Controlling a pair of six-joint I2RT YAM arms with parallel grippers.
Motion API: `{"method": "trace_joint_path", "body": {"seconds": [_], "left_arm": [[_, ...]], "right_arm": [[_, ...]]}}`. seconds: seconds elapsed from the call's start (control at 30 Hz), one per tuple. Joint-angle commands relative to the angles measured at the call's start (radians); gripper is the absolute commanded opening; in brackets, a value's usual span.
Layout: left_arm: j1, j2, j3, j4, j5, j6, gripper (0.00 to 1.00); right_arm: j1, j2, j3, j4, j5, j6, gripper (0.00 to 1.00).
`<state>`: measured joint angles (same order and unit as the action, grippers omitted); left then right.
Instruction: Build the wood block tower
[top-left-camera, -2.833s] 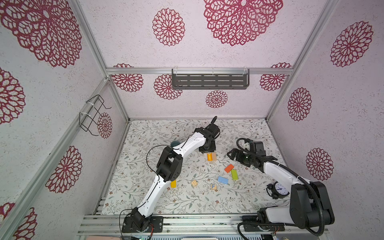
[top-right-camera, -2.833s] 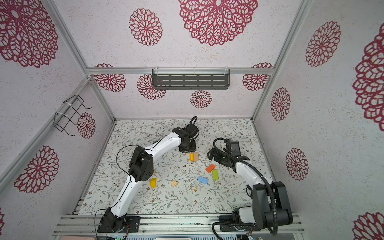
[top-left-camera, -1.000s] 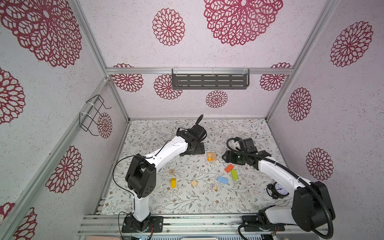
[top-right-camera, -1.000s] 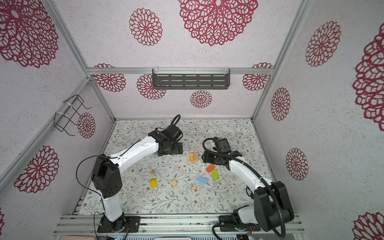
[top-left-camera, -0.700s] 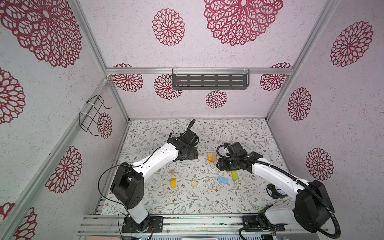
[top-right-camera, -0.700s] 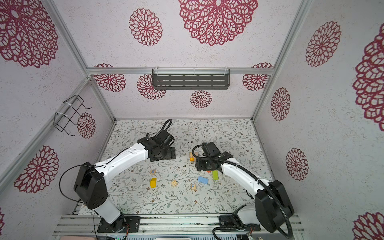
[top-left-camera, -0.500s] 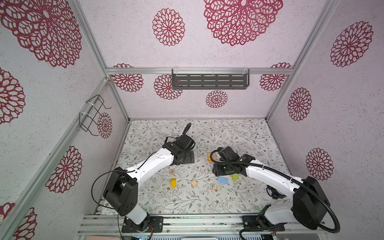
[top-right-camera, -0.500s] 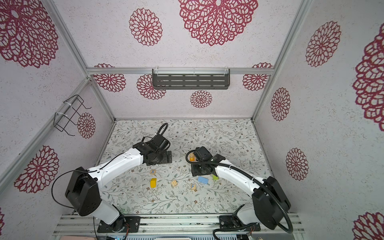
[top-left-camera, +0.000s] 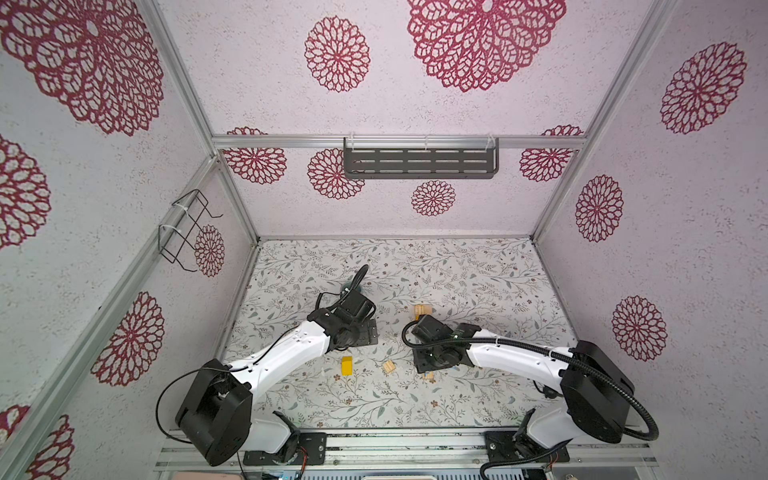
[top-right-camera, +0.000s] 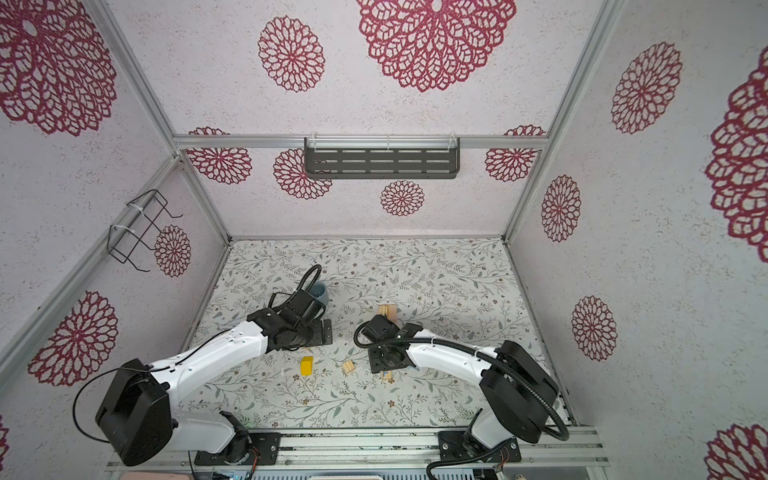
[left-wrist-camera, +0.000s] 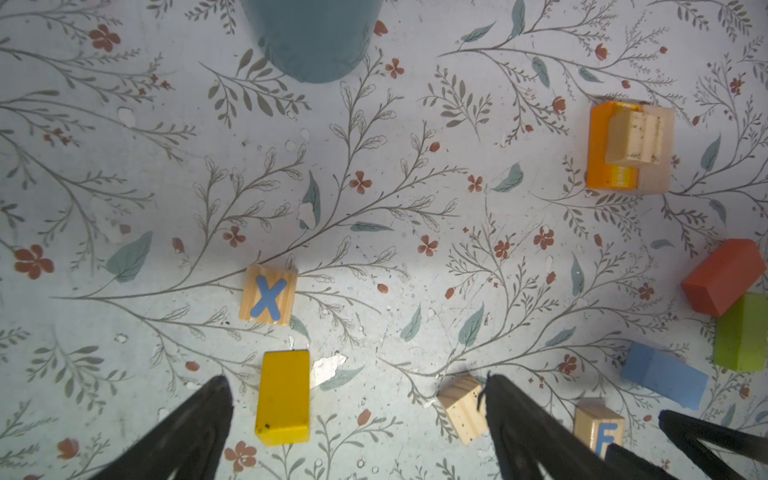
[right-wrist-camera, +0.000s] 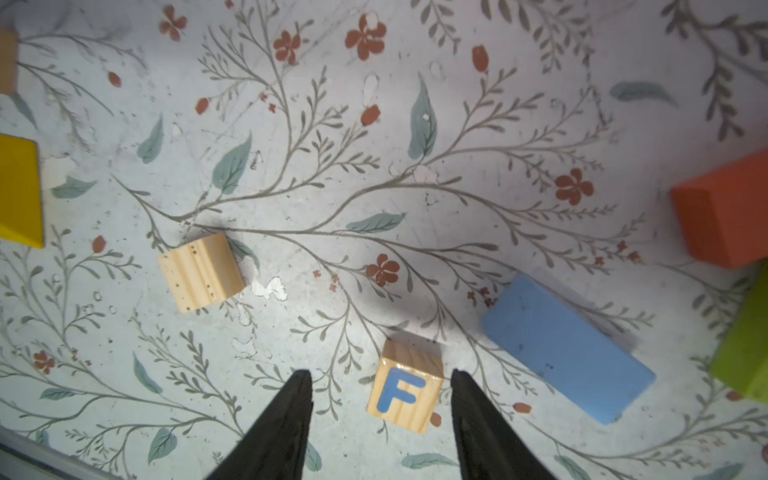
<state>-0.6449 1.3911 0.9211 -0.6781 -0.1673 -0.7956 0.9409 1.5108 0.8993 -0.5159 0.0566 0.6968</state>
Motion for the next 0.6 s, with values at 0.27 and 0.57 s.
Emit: {"method": "trace_joint_path", "body": {"seconds": [0.27,0.57], "left_arm": [[0.002,-0.049,-0.077,0.097,0.009,-0.028,0.97],[0.002,-0.048,-0.105,0.129,0.022,-0.024,0.97]], "right_arm": [[0.041,0.029,-0.022,0.020,0.077,0.096,0.54],[0.073,0.064,-0.014,0.019,0.095,0.124,0.54]]}}
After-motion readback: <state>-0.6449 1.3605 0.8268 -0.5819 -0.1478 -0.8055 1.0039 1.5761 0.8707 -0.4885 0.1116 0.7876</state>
